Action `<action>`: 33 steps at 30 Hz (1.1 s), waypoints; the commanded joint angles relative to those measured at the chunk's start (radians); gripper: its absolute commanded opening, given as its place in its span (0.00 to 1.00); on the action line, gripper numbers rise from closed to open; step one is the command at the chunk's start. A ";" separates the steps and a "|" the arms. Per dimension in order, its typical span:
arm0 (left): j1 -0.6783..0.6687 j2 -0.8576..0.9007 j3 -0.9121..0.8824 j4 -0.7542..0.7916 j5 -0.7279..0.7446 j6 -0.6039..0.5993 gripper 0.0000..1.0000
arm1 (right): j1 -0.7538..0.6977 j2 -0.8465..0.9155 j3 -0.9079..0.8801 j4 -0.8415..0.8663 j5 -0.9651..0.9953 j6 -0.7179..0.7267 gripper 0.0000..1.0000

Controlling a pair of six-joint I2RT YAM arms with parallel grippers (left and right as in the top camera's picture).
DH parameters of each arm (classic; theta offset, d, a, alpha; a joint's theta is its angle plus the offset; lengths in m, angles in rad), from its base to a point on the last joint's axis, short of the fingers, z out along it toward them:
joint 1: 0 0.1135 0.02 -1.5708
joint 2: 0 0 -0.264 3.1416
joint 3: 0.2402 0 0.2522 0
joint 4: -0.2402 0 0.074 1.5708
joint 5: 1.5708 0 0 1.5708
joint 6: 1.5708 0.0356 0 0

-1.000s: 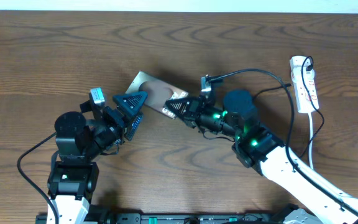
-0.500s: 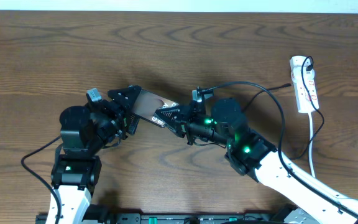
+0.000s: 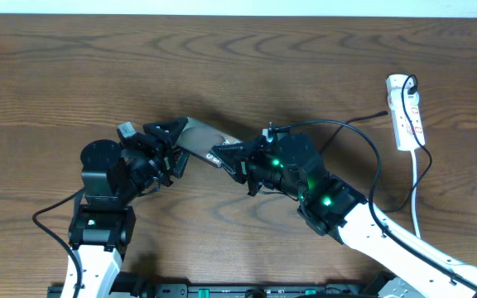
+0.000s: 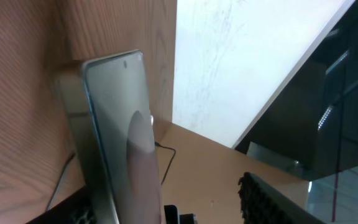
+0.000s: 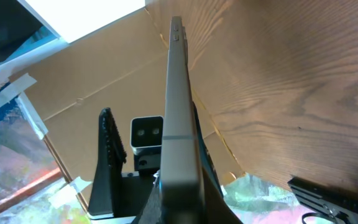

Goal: Plug charger to phone and switch on socket

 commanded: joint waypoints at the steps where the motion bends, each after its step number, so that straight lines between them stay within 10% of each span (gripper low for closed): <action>1: -0.003 -0.003 0.003 0.008 0.039 -0.023 0.61 | 0.008 -0.011 0.014 0.006 0.033 0.017 0.01; 33: -0.042 0.000 0.003 0.011 0.053 -0.058 0.50 | 0.049 -0.011 0.014 0.051 0.029 0.029 0.01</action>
